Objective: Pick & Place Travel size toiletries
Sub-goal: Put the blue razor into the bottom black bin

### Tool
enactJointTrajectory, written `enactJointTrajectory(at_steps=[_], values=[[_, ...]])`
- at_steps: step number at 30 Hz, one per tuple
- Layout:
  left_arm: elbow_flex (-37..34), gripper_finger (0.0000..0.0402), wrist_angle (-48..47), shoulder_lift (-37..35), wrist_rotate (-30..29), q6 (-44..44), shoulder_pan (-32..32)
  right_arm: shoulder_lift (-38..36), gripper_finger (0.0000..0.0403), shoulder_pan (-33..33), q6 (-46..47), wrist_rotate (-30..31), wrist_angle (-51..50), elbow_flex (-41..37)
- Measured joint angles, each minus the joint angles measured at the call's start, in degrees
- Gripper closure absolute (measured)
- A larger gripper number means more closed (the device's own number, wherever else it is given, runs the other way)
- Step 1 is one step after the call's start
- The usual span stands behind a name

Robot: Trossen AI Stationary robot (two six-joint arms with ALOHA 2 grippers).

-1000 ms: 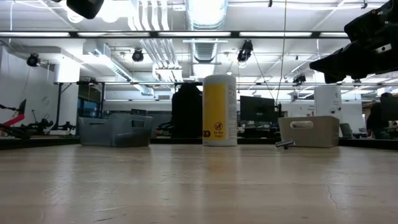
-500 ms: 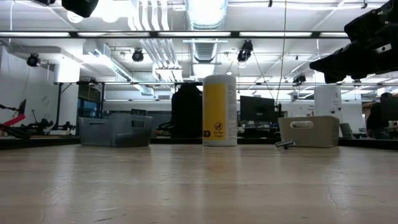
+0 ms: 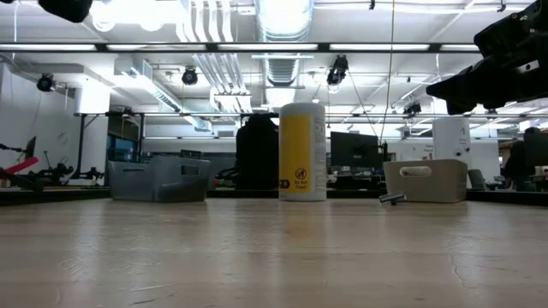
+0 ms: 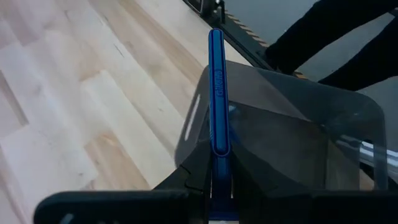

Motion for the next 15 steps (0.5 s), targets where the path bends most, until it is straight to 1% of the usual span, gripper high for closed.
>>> enactJointTrajectory(at_steps=[5, 9, 13, 15], values=[[0.0, 0.0358, 0.5, 1.8, -2.6, -3.9, -2.9, 0.0, 0.0394, 0.0, 0.0, 0.0, 0.0, 0.0], [0.0, 0.0358, 0.5, 4.0, -4.8, -9.2, -4.1, 0.0, 0.0394, 0.0, 0.0, 0.0, 0.0, 0.0], [0.0, 0.0358, 0.5, 6.1, -5.3, -10.8, -4.7, 0.0, 0.0394, 0.0, 0.0, 0.0, 0.0, 0.0], [0.0, 0.0358, 0.5, 7.4, -5.3, -13.0, -4.7, 0.0, 0.0394, 0.0, 0.0, 0.0, 0.0, 0.0]])
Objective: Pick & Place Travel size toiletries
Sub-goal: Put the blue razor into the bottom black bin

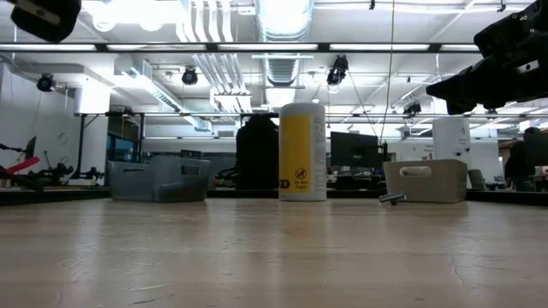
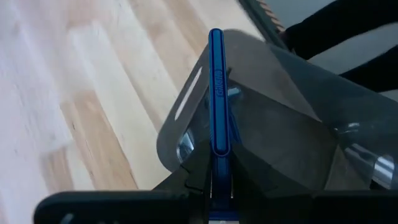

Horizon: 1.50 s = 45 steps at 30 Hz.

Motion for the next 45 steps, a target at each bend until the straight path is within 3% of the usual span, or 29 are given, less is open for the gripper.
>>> enactJointTrajectory(at_steps=[5, 14, 24, 45], values=[[0.0, 0.0358, 0.0, 3.2, -0.1, -7.4, -0.9, 0.0, 0.0394, 0.0, 0.0, 0.0, 0.0, 0.0], [0.0, 0.0358, 1.9, 6.6, 0.4, -9.9, -5.3, 0.0, 0.0394, 0.0, 0.0, 0.0, 0.0, 0.0], [0.0, 0.0358, 5.6, 10.5, 0.4, -12.7, -5.6, 0.0, 0.0394, 0.0, 0.0, 0.0, 0.0, 0.0], [0.0, 0.0358, 7.2, 18.4, 0.0, -5.7, -5.6, 0.0, 0.0394, 0.0, 0.0, 0.0, 0.0, 0.0]])
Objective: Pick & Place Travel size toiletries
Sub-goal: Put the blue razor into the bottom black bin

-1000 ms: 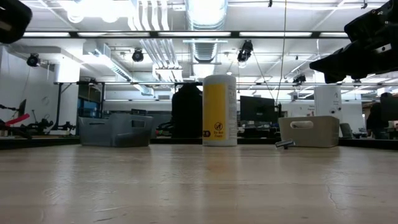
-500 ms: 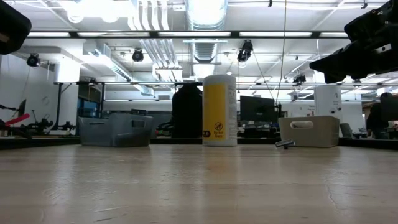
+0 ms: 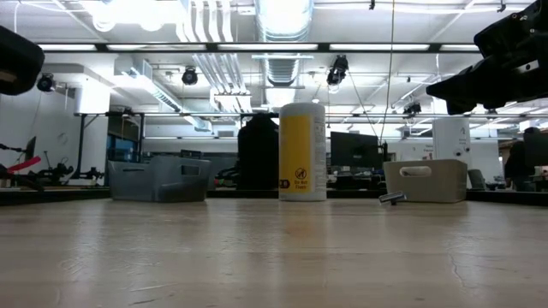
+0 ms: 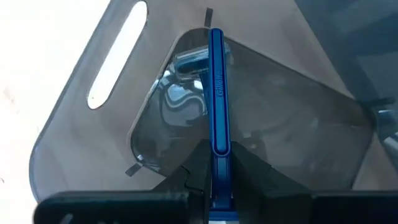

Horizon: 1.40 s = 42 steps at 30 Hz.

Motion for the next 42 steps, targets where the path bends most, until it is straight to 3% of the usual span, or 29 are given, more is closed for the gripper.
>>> enactJointTrajectory(at_steps=[8, 22, 42], values=[[0.0, 0.0353, 0.0, -0.1, 0.0, 3.5, 0.0, 0.0, 0.0394, 0.0, 0.0, 0.0, 0.0, 0.0], [0.0, 0.0273, -2.2, -0.3, 0.9, 4.8, 0.0, 0.0, 0.0394, 0.0, 0.0, 0.0, 0.0, 0.0], [0.2, 0.0271, -3.2, -9.7, 0.4, 6.4, 1.0, 0.0, 0.0394, 0.0, 0.0, 0.0, 0.0, 0.0]])
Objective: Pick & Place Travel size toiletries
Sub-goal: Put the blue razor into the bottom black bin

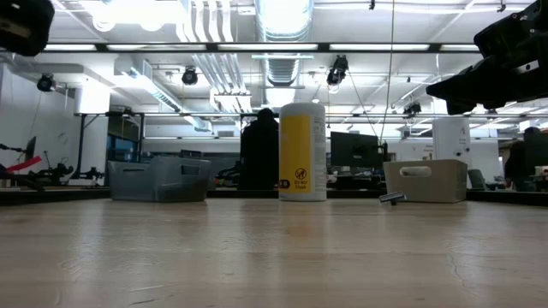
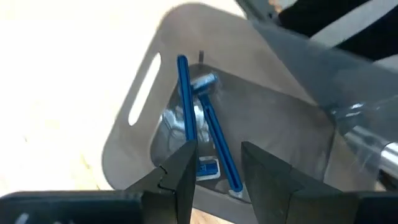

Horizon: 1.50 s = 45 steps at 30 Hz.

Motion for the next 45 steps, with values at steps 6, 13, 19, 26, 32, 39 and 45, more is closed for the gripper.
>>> enactJointTrajectory(at_steps=[6, 13, 19, 26, 32, 39, 45], values=[[0.0, 0.0272, 0.0, -4.7, 0.0, -0.1, 1.6, 0.0, 0.0394, 0.0, 0.0, 0.0, 0.0, 0.0], [0.0, 0.0273, 0.0, -8.4, 0.0, 0.0, 6.3, 0.0, 0.0394, 0.0, 0.0, 0.0, 0.0, 0.0], [-0.1, 0.0273, 1.6, -8.9, 0.0, 0.5, 12.0, 0.0, 0.0394, 0.0, 0.0, 0.0, 0.0, 0.0], [-0.1, 0.0273, 7.9, -7.7, 0.0, 3.1, 18.0, 0.0, 0.0394, 0.0, 0.0, 0.0, 0.0, 0.0], [-0.1, 0.0273, 13.2, -5.7, 0.0, 3.5, 23.3, 0.0, 0.0394, 0.0, 0.0, 0.0, 0.0, 0.0], [-0.1, 0.0273, 17.8, -4.8, -1.0, 6.4, 27.2, 0.0, 0.0394, 0.0, 0.0, 0.0, 0.0, 0.0], [-0.1, 0.0273, 21.6, -7.4, -11.5, 10.2, 29.9, 0.0, 0.0394, 0.0, 0.0, 0.0, 0.0, 0.0]])
